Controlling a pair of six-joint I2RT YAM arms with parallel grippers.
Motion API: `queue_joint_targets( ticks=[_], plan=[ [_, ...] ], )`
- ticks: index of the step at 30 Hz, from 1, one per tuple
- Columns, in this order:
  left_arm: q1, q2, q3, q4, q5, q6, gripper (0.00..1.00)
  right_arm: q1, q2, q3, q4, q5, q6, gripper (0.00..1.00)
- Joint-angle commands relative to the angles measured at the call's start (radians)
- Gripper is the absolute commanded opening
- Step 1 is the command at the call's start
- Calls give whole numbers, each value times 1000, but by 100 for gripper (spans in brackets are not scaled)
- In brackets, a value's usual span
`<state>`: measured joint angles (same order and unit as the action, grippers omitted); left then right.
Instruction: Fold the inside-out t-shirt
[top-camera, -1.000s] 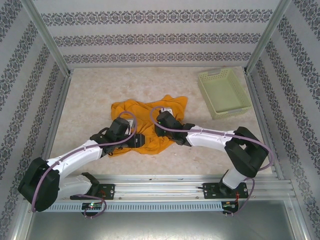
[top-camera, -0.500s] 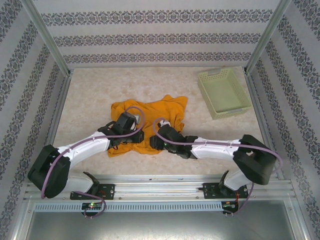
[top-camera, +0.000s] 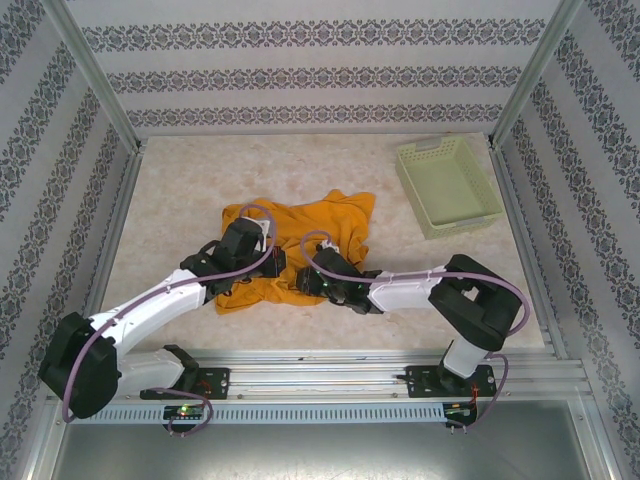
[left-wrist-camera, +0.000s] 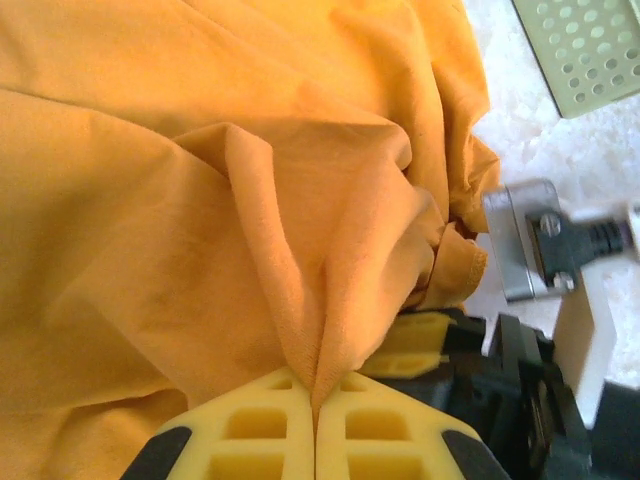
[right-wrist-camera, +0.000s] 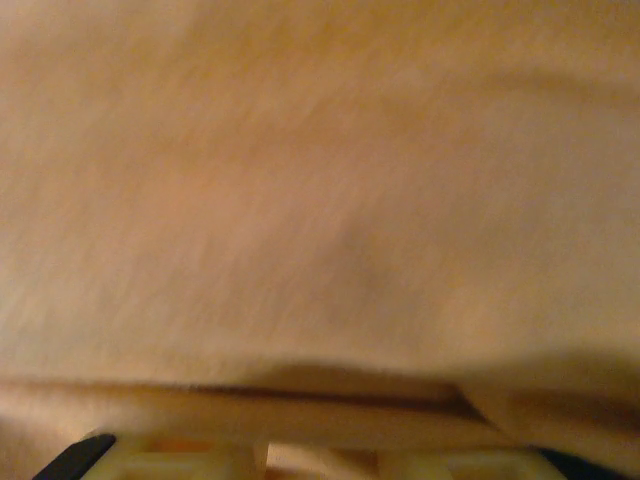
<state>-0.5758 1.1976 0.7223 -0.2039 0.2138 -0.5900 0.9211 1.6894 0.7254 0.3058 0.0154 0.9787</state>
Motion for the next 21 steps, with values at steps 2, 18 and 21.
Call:
queue_joint_targets(
  ticks=[2,18,21],
  plan=[
    [1,-9,-34,14,8,-27,0,-18,28,37,57,-42,17,32],
    [1,-35,-61,24,-18,-30,0,-7,107,147,-8,-66,-37,38],
    [0,-36,-65,28,-21,-31,0,-5,116,171,-72,-38,-47,37]
  ],
)
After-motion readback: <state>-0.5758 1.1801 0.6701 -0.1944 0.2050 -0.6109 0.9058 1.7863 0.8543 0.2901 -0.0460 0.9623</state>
